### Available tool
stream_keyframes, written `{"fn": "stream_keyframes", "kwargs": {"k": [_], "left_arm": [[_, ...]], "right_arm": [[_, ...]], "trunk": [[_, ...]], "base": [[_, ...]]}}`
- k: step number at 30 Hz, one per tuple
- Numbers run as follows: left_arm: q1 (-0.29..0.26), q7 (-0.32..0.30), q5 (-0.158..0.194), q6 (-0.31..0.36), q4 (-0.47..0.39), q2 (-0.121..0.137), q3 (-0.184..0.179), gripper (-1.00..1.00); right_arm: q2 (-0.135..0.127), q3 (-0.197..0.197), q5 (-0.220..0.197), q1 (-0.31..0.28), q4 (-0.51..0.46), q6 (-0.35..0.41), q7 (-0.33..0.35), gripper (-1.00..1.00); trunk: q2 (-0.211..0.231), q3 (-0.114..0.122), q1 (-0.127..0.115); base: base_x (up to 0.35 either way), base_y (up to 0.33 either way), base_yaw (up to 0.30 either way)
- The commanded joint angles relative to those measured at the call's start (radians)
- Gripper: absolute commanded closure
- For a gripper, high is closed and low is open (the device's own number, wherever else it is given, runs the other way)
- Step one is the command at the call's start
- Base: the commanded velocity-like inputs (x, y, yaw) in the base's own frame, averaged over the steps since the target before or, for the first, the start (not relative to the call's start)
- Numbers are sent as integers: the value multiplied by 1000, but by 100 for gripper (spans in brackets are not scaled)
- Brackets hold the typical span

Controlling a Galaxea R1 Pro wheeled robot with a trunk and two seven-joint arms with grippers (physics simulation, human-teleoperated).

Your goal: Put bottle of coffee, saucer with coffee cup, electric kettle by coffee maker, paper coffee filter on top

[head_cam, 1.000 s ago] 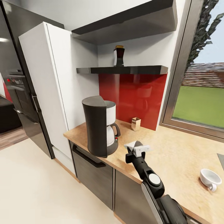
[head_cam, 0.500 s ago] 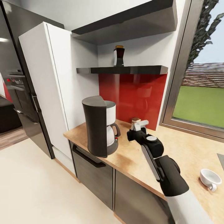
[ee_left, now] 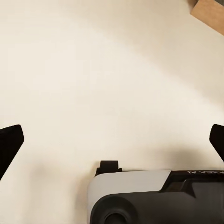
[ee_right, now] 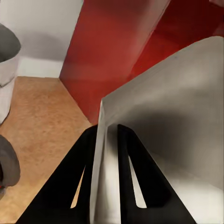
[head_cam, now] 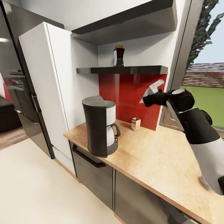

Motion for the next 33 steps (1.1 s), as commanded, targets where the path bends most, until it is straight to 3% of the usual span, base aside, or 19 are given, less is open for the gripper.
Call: {"fn": "stream_keyframes", "kwargs": {"k": [1, 2, 3, 4, 6, 11, 15, 18, 22, 24, 25, 33], "left_arm": [[0, 0, 0, -1, -1, 0, 0, -100], [0, 0, 0, -1, -1, -1, -1, -100], [0, 0, 0, -1, -1, -1, -1, -100], [0, 0, 0, -1, -1, -1, -2, -100], [0, 0, 0, -1, -1, -1, -3, -100], [0, -1, 0, -1, -1, -2, -4, -100], [0, -2, 0, -1, -1, -2, -6, -100], [0, -2, 0, -1, -1, -2, -7, -100], [0, -3, 0, -1, -1, -3, -7, -100], [0, -3, 0, -1, -1, -3, -7, -100], [0, -3, 0, -1, -1, -3, -7, -100], [0, -3, 0, 0, -1, -2, -7, -100]], "right_arm": [[-19, 7, -7, -60, 56, 6, 109, 100], [-28, 40, -5, -112, 114, 5, 216, 100], [-30, 59, -5, -130, 132, 5, 253, 100], [-33, 102, -4, -168, 172, 4, 335, 100], [-35, 151, -2, -225, 241, 3, 455, 100], [-33, 199, 2, -370, 435, -2, 703, 100], [-25, 221, 34, -421, 499, -7, 798, 100], [-13, 274, 122, -491, 551, -10, 901, 100], [22, 331, 205, -532, 593, -16, 1006, 100], [32, 356, 230, -537, 598, -21, 1023, 100], [50, 381, 254, -542, 603, -26, 1038, 100], [77, 406, 278, -547, 605, -30, 1052, 100]], "trunk": [[-1, -1, 0], [-1, -1, 0], [-1, -1, 0], [-1, -1, 0], [-1, -1, 0], [-1, -1, 0], [-1, -1, 0], [-1, -1, 0], [-1, -1, 0], [-1, -1, 0], [-1, -1, 0], [-1, -1, 0]], "base": [[0, 0, 0], [0, 0, 0], [0, 0, 0], [0, 0, 0], [0, 0, 0], [0, 0, 0], [0, 0, 0], [0, 0, 0], [0, 0, 0], [0, 0, 0], [0, 0, 0], [0, 0, 0]]}}
